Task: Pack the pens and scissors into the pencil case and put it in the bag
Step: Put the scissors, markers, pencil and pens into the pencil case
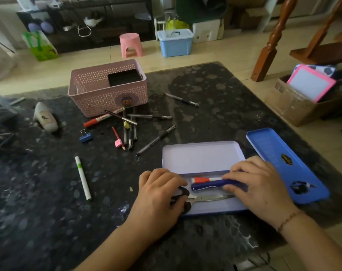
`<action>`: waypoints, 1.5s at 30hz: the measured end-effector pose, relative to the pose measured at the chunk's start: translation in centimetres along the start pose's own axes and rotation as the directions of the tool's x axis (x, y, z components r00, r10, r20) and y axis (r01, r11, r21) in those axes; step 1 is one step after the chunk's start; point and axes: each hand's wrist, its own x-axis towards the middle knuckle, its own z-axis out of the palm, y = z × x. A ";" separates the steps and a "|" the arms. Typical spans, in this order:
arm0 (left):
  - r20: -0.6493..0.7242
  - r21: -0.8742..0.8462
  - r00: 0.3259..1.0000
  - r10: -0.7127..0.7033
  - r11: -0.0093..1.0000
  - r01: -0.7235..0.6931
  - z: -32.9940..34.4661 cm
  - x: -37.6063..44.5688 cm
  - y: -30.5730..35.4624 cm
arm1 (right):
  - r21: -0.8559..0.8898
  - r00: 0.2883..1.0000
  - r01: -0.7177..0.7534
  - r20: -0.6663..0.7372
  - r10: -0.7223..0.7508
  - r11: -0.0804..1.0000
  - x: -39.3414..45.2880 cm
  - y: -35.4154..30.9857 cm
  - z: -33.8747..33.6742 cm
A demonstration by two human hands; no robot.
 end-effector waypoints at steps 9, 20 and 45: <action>-0.022 0.315 0.950 -0.311 0.900 0.302 -5.0 1.2 -4.5 | 0.011 0.997 -0.019 0.081 0.018 1.000 0.6 -0.8 -0.2; 0.035 0.450 0.386 -0.922 0.359 0.818 -11.2 -1.7 -13.5 | 0.142 0.998 -0.060 0.014 0.059 0.988 0.7 -0.3 0.6; 0.054 0.144 0.912 -0.407 0.907 0.396 -8.3 2.0 -13.6 | 0.299 0.949 -0.098 -0.259 0.180 0.949 1.4 -0.5 0.5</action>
